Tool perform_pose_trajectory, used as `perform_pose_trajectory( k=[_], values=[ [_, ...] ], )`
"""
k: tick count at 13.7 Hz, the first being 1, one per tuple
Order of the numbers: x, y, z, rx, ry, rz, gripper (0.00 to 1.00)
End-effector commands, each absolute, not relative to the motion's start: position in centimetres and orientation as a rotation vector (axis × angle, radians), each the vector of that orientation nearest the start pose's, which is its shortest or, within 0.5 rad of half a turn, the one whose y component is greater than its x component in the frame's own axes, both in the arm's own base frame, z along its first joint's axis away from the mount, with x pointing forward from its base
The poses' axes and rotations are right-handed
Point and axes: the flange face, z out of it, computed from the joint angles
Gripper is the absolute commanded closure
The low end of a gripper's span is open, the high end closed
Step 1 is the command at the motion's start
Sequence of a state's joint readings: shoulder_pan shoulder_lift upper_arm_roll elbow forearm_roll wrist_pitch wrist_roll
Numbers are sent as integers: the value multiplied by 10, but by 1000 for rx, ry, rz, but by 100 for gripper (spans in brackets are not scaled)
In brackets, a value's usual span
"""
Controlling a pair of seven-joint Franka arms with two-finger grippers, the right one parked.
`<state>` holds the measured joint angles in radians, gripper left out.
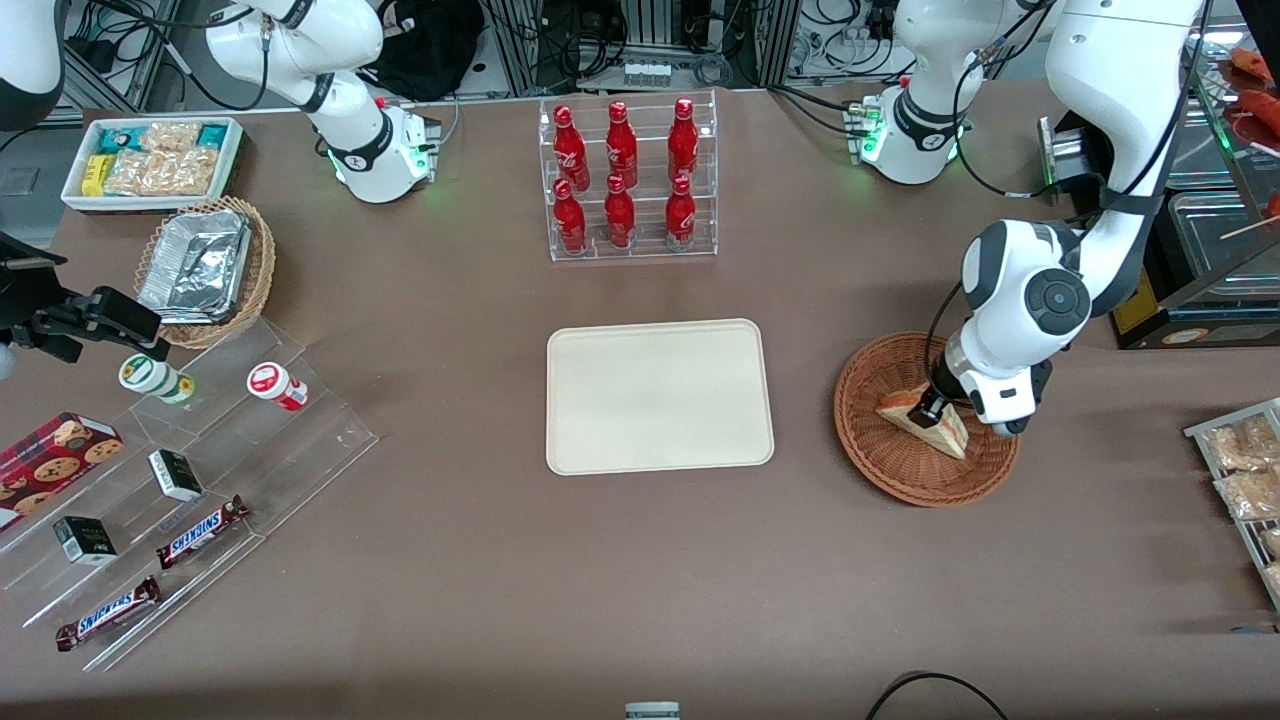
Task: Place sandwich from basket to tray
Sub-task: 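Lift the sandwich and carry it with the left gripper over the tray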
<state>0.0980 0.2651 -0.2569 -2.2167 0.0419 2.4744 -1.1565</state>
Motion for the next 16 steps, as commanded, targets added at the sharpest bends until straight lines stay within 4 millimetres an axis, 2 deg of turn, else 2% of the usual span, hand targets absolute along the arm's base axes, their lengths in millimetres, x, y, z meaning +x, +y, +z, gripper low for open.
perform_pose_trajectory(
  k=[1, 3, 6, 8, 10, 11, 13, 15, 16],
  values=[
    [554, -88, 278, -2813, -1489, 20, 93],
    [559, -90, 313, -2804, -1402, 59, 93],
    [571, -110, 382, -2854, -1172, 128, 93],
    [580, -147, 421, -2883, -1063, 163, 93],
    [579, -203, 445, -2931, -947, 159, 93],
    [573, -237, 450, -2964, -866, 148, 93],
    [561, -295, 444, -3011, -722, 155, 93],
    [542, -352, 426, -3041, -568, 185, 92],
    [536, -372, 413, -3048, -500, 208, 93]
  ],
)
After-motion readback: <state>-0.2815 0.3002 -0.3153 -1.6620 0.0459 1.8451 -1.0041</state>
